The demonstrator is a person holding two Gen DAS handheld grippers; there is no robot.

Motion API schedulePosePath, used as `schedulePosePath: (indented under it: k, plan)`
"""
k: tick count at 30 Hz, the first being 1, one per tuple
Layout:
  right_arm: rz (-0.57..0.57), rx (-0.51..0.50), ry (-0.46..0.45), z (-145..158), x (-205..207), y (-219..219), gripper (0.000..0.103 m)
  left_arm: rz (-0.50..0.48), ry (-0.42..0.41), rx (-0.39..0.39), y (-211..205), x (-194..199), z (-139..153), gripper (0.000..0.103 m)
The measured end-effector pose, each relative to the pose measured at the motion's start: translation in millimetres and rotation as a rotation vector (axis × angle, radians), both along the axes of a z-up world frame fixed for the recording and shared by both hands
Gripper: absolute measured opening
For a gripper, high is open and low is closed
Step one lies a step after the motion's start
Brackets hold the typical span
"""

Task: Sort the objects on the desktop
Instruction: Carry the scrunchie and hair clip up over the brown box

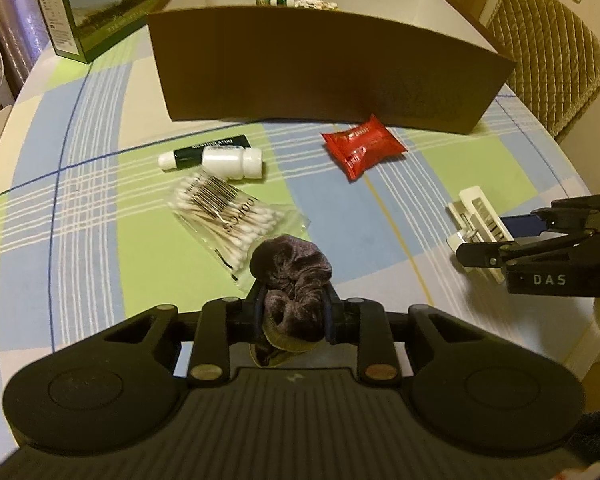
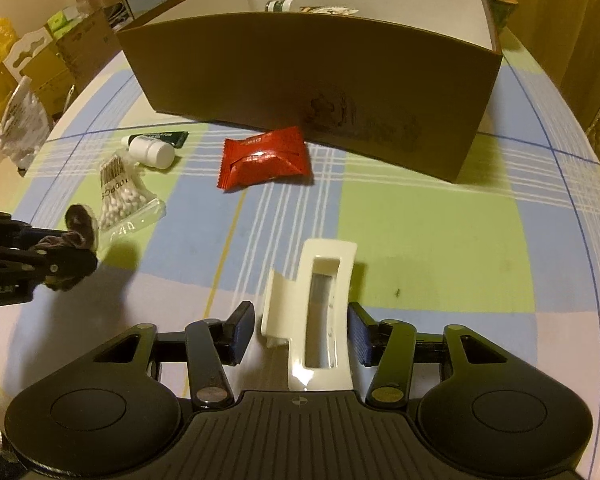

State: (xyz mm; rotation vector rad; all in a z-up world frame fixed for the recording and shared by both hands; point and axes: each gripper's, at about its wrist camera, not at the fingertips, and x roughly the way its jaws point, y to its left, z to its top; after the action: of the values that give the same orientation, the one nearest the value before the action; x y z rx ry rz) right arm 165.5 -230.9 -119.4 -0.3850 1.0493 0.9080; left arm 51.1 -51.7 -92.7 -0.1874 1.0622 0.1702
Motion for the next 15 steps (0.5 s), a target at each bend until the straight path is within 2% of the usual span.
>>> schedulePosePath:
  k: [4, 5, 6, 15]
  plan:
    - [-0.004, -0.009, -0.012, 0, 0, 1, 0.047, -0.001, -0.005, 0.003, 1, -2, 3, 0.023]
    - [-0.002, -0.014, -0.013, -1, 0, 2, 0.040, -0.001, -0.004, 0.003, 1, -2, 3, 0.023]
    - [-0.002, -0.021, -0.020, -1, -2, 2, 0.039, -0.002, -0.004, 0.003, 1, -3, 3, 0.023]
    - [0.008, 0.024, -0.004, 18, -13, -2, 0.038, -0.020, -0.027, 0.005, 1, -3, 10, 0.023]
